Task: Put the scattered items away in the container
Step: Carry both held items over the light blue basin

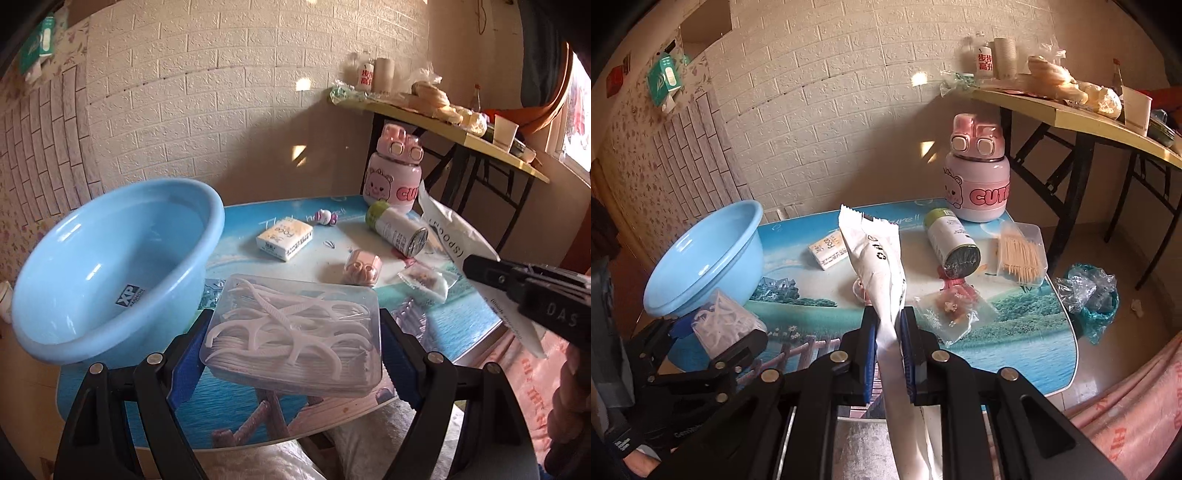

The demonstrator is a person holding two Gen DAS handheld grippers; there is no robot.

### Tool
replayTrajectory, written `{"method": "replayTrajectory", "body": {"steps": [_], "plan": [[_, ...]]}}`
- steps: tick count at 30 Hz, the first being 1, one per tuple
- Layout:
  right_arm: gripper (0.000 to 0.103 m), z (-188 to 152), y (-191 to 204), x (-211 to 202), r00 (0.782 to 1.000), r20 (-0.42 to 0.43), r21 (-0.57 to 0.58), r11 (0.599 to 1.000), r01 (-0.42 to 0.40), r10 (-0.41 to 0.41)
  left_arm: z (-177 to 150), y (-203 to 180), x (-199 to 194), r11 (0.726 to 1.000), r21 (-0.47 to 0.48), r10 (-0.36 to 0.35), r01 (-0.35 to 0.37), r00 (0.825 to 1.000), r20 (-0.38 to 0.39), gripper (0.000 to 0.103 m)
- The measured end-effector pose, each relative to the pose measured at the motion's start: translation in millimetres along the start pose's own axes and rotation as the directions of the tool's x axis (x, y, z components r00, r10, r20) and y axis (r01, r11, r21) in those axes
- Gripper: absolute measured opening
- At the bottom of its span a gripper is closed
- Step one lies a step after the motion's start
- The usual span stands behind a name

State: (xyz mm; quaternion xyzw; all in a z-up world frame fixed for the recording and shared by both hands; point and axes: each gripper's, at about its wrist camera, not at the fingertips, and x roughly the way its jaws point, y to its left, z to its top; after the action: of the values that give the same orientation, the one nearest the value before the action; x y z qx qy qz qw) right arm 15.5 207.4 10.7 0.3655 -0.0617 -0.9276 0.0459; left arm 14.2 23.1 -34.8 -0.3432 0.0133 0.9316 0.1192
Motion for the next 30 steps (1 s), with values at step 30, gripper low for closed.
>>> {"method": "replayTrajectory", "body": {"steps": [30], "plan": [[0.013, 20, 49, -10, 1.000, -0.003, -0.070, 0.997, 0.020, -0.020, 38, 58, -66, 0.984, -0.128, 0.135, -0.121, 0.985, 0.108, 0.083]]}}
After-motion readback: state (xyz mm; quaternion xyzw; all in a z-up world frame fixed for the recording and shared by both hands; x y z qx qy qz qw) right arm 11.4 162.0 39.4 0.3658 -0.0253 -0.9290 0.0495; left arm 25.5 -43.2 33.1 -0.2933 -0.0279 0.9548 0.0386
